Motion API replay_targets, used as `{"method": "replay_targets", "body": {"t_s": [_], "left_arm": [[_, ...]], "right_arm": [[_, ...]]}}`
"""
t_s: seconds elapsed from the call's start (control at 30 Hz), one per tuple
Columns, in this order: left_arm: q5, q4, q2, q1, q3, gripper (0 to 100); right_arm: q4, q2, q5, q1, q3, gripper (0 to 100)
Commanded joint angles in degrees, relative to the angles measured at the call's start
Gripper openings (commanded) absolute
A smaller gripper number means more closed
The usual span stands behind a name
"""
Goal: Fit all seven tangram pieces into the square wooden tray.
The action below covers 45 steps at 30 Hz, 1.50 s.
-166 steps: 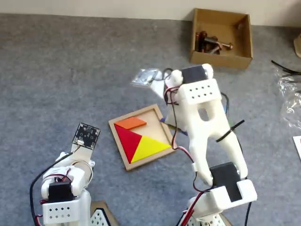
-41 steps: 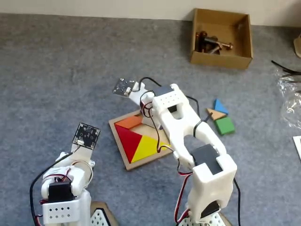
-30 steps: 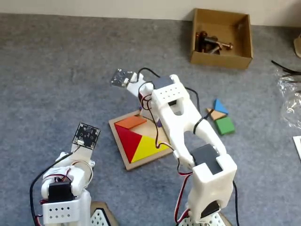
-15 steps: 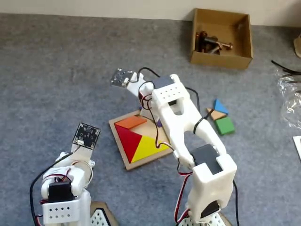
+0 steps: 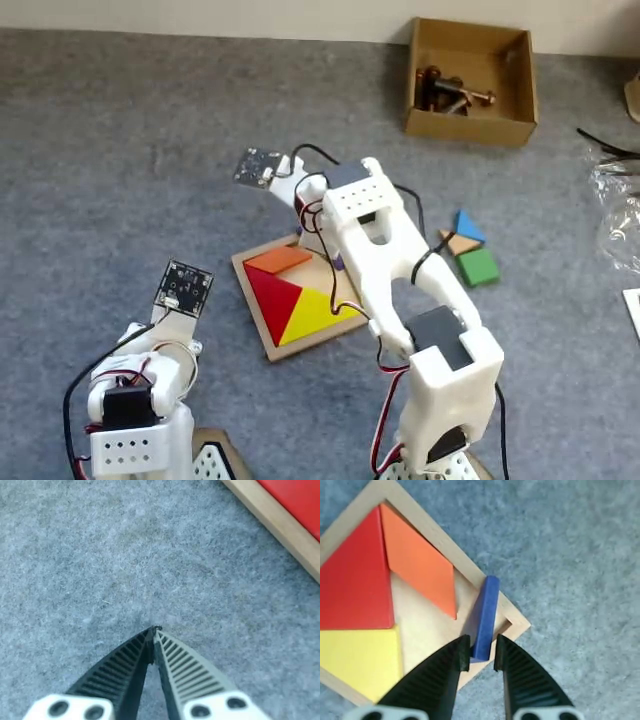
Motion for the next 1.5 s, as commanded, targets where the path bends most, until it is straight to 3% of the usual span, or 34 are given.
{"method": "replay_targets", "body": {"t_s": [0.0, 0.33, 0.5, 1.47], "left_arm": [[0.62, 0.44, -0.57, -0.22, 1.19, 1], [0.62, 0.44, -0.57, -0.22, 1.19, 1], [0.62, 0.44, -0.57, -0.22, 1.19, 1], [0.62, 0.44, -0.57, -0.22, 1.19, 1]], "right_arm": [[0.40, -0.57, 2.11, 1.54, -3.65, 4.3], [0.92, -0.66, 6.42, 0.92, -3.47, 1.8], [5.58, -0.66, 12.13, -1.10, -3.12, 1.8], [0.40, 4.35, 6.86, -1.01, -5.14, 9.5]]}}
